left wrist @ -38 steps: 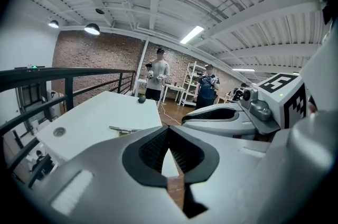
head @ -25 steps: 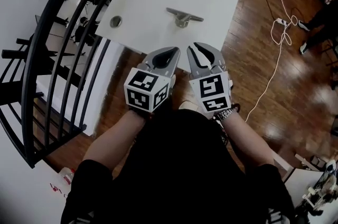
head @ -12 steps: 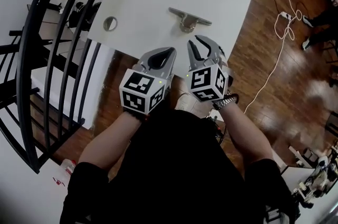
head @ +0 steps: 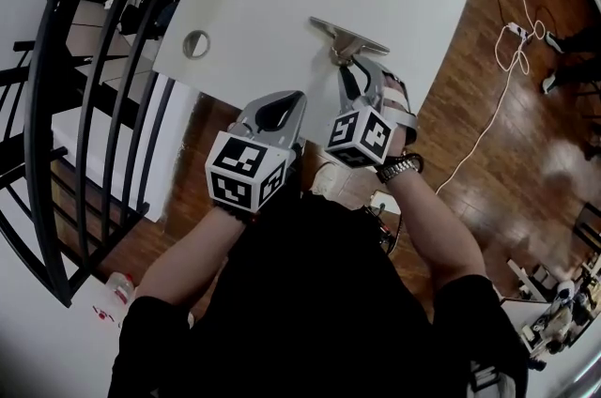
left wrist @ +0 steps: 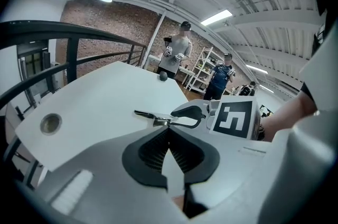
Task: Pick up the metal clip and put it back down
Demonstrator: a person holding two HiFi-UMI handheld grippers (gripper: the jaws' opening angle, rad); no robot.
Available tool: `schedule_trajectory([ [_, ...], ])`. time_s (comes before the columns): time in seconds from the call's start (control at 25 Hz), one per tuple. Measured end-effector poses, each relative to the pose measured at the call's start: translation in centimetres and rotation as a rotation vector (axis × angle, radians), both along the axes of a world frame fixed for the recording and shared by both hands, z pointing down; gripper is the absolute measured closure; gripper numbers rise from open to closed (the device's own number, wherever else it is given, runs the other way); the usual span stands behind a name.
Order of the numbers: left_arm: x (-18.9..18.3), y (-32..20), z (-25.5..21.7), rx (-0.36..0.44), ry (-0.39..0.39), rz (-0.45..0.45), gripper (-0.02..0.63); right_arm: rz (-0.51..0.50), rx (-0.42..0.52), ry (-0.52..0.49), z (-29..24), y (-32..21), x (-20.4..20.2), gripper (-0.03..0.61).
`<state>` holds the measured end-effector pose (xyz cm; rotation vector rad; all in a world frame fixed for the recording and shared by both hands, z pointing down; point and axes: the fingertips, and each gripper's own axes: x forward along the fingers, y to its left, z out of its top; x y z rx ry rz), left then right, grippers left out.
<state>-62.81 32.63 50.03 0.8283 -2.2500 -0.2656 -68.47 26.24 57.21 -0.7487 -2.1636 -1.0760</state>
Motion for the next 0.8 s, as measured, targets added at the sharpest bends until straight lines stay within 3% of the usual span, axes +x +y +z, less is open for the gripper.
schedule_trajectory([
  [0.28,-0.6,1.2,0.9,-0.012,0.022,-0.013,0.600,-0.035,0.104,-0.025,2.1,0.0,-1.4,0.477],
  [0.8,-0.5,1.3,0.7,-0.018,0.012,-0.008,0.600,-0.053,0.137,-0.135,0.6,0.0,-2.5,0.575],
])
